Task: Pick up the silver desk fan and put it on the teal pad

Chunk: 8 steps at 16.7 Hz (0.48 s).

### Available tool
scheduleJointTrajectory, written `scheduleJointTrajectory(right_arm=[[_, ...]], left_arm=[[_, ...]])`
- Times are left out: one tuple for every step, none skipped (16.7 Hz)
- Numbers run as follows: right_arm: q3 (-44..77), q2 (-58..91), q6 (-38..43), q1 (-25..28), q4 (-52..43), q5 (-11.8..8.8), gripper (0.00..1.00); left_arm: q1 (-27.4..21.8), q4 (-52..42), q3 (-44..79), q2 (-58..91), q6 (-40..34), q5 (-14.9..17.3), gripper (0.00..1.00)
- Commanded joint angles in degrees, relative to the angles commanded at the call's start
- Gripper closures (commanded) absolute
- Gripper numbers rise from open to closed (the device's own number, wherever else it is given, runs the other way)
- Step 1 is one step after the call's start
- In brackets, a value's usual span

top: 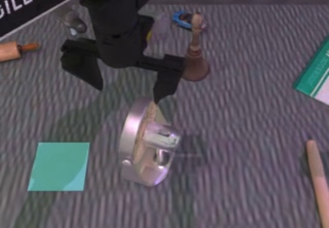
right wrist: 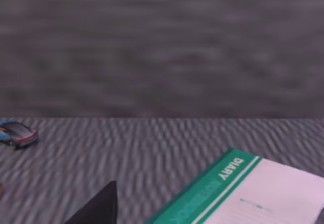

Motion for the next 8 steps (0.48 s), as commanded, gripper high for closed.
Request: scheduleJointTrajectory(right_arm=[[0.0,0.0,0.0,0.0,0.0,0.0,0.0],[0.0,0.0,0.0,0.0,0.0,0.0,0.0],[0.0,0.0,0.0,0.0,0.0,0.0,0.0],[0.0,0.0,0.0,0.0,0.0,0.0,0.0],[0.0,0.0,0.0,0.0,0.0,0.0,0.0],[0.0,0.0,0.0,0.0,0.0,0.0,0.0],[0.0,0.0,0.0,0.0,0.0,0.0,0.0],[0.0,0.0,0.0,0.0,0.0,0.0,0.0]], left_arm=[[-0.52,-1.42,1.45,1.6,-0.26,0.0,0.0],[-0.84,-2.32,2.38,2.6,-0.43,0.0,0.0],[-0.97,-2.69,2.76,3.0,-0.5,0.0,0.0],[-0.97,-2.69,2.76,3.0,-0.5,0.0,0.0],[-0.97,-2.69,2.76,3.0,-0.5,0.0,0.0],[-0.97,-2.69,2.76,3.0,-0.5,0.0,0.0],[-0.69,-2.55,2.6,2.89,-0.44,0.02,0.0],[-0.72,-2.35,2.41,2.89,-0.41,0.01,0.0]])
